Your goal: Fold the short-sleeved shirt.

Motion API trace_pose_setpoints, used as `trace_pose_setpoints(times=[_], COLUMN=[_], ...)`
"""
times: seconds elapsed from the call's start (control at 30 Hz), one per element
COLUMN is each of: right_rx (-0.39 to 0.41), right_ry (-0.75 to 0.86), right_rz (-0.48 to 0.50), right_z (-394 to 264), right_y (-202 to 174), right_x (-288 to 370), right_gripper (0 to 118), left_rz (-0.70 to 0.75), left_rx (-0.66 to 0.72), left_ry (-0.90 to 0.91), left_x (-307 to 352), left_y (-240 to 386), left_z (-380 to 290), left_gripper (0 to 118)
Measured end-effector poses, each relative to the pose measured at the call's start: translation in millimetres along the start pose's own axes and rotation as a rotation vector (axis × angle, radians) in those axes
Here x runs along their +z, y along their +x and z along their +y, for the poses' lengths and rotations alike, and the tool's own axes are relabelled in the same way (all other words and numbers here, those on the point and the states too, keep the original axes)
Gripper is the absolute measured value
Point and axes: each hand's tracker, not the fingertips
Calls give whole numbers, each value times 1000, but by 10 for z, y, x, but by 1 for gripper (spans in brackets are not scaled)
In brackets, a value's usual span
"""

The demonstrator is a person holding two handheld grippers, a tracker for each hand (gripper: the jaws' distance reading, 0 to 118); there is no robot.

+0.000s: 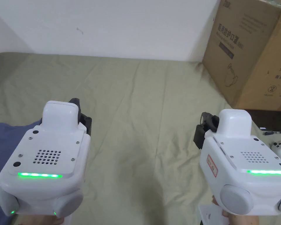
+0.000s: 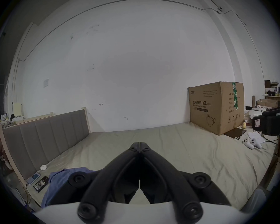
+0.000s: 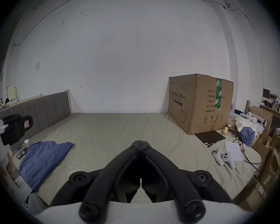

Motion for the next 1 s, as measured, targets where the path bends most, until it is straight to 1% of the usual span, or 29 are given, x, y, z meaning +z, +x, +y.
trace_pose_setpoints(times=[0.3,1.0], right_rx=[3,7], right_ry=[3,-1], right_rz=[3,8], right_z=[-15,-8], right_y=[19,43], right_x=[28,44], right_gripper=[0,0], left_rz=[-10,-16], left_rx=[32,39], left_ry=[-10,-21], left_x=[-10,0], left_y=[0,-8], left_z=[30,74], left_gripper=[0,0])
